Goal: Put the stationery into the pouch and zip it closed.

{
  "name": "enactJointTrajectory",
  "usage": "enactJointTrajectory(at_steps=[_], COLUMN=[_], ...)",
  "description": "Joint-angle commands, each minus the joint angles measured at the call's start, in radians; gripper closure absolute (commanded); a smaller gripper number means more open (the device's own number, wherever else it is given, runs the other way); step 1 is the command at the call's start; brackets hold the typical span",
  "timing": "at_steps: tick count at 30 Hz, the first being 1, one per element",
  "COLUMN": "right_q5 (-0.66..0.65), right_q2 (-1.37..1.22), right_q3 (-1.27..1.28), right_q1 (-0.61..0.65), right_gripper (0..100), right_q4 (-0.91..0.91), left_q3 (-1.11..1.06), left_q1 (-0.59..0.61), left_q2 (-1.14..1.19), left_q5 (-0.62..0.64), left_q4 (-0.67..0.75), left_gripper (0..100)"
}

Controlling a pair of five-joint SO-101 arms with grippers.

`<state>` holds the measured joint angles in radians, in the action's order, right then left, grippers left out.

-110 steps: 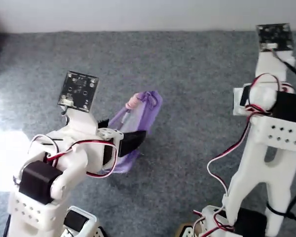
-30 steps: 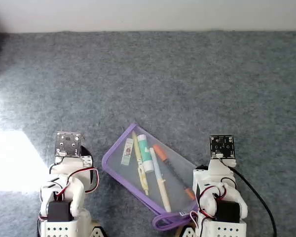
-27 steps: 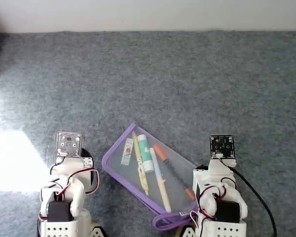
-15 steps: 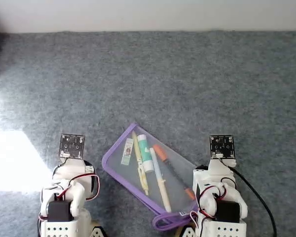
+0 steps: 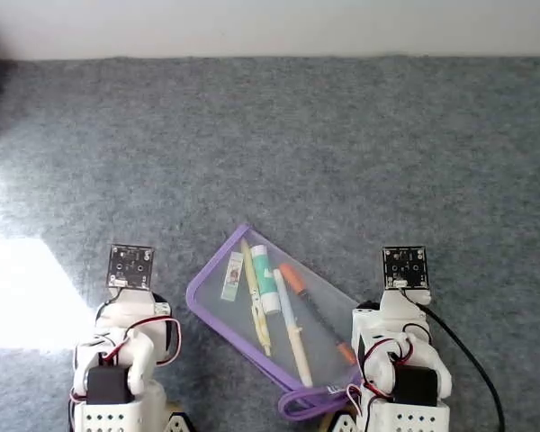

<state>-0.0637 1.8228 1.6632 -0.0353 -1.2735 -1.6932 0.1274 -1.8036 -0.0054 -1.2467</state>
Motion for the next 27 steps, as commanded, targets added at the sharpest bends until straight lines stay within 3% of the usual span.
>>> enactJointTrajectory(at_steps=[1, 27], right_q5=[-0.009, -0.009], right_q2=[-0.008, -0.008], right_q3=[0.018, 0.018], right_q1=[0.010, 0.010], right_gripper=[99.0, 99.0], right_q4=[-0.038, -0.038], left_q3=[0.010, 0.010], left_q1=[0.058, 0.075], left_q2=[-0.012, -0.012], left_q5=[-0.005, -0.005], left_q4=[0.000, -0.002], left_gripper=[99, 99])
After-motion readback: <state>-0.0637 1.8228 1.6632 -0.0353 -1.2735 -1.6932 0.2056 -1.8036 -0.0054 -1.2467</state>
